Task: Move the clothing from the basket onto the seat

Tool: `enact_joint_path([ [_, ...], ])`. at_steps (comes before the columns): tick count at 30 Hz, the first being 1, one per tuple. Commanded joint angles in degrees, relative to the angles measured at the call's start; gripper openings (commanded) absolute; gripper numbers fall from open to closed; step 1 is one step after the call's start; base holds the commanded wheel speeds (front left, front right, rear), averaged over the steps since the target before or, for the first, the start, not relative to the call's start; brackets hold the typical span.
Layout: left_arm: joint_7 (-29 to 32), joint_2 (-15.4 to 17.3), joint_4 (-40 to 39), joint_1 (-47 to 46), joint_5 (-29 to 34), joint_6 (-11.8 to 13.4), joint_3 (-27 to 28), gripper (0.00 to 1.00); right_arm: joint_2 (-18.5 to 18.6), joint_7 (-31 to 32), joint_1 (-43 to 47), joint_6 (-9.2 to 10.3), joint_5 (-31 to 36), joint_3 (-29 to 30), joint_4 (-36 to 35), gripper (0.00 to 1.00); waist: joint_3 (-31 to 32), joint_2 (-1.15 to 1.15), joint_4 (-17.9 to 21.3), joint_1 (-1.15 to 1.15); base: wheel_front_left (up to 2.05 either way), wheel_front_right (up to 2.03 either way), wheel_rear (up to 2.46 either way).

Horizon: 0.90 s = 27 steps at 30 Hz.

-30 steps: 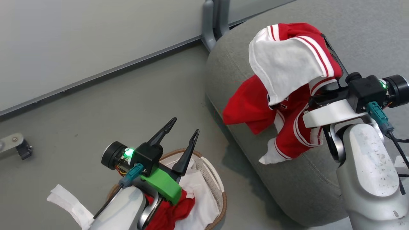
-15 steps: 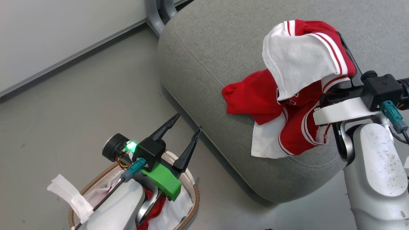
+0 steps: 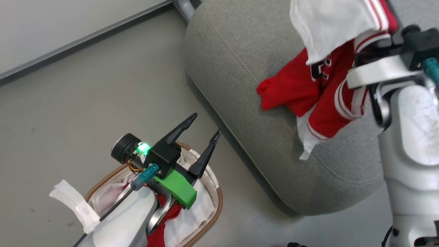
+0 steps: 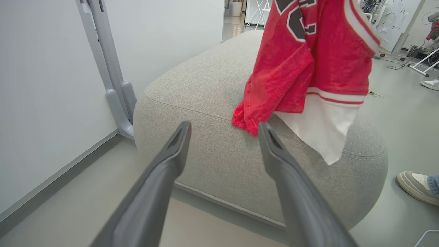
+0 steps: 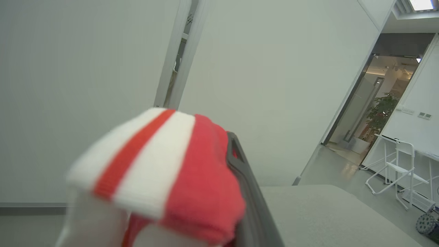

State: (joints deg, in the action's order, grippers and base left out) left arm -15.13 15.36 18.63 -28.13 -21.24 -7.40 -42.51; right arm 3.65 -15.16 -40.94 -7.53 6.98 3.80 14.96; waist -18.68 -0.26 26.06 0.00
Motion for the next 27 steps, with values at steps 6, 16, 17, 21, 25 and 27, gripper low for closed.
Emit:
enact_joint_path([
  [6, -0.03, 0.39, -1.37, -2.41, 0.03, -0.15, -1.17, 1.00, 5.70, 0.00, -11.35, 0.08, 2.35, 4.95, 3.20, 0.00, -5.47, 0.26, -7.72, 0.00, 0.00, 0.00, 0.00],
  [16, -0.03, 2.23, -4.73, -5.05, 1.11, -0.15, -2.47, 1.00, 14.02, 1.68, -22.64, 0.08, 5.88, 13.56, 6.41, 0.00, -12.63, 0.26, -15.10, 0.00, 0.00, 0.00, 0.00],
  [17, -0.03, 2.45, -4.99, -5.19, 1.22, -0.13, -2.40, 1.00, 14.38, 1.90, -23.09, 0.08, 5.89, 14.75, 6.48, 0.00, -13.37, 0.26, -15.52, 0.00, 0.00, 0.00, 0.00],
  [21, 0.19, 3.06, -5.97, -5.89, 1.81, 0.17, -2.60, 1.00, 15.59, 2.23, -21.47, 0.08, 6.81, 18.08, 7.93, 0.00, -16.27, 0.26, -17.07, 0.00, 0.00, 0.00, 0.00],
  [25, 0.73, 3.51, -6.86, -6.46, 2.25, 0.40, -2.86, 1.00, 15.82, 1.44, -19.01, 0.08, 8.32, 20.44, 10.68, 0.00, -18.92, 0.26, -17.84, 0.00, 0.00, 0.00, 0.00],
  [27, 0.86, 3.77, -7.28, -6.78, 2.59, 0.51, -2.95, 1.00, 14.67, 1.18, -17.70, 0.08, 8.92, 20.91, 12.76, 0.00, -20.02, 0.26, -17.95, 0.00, 0.00, 0.00, 0.00],
])
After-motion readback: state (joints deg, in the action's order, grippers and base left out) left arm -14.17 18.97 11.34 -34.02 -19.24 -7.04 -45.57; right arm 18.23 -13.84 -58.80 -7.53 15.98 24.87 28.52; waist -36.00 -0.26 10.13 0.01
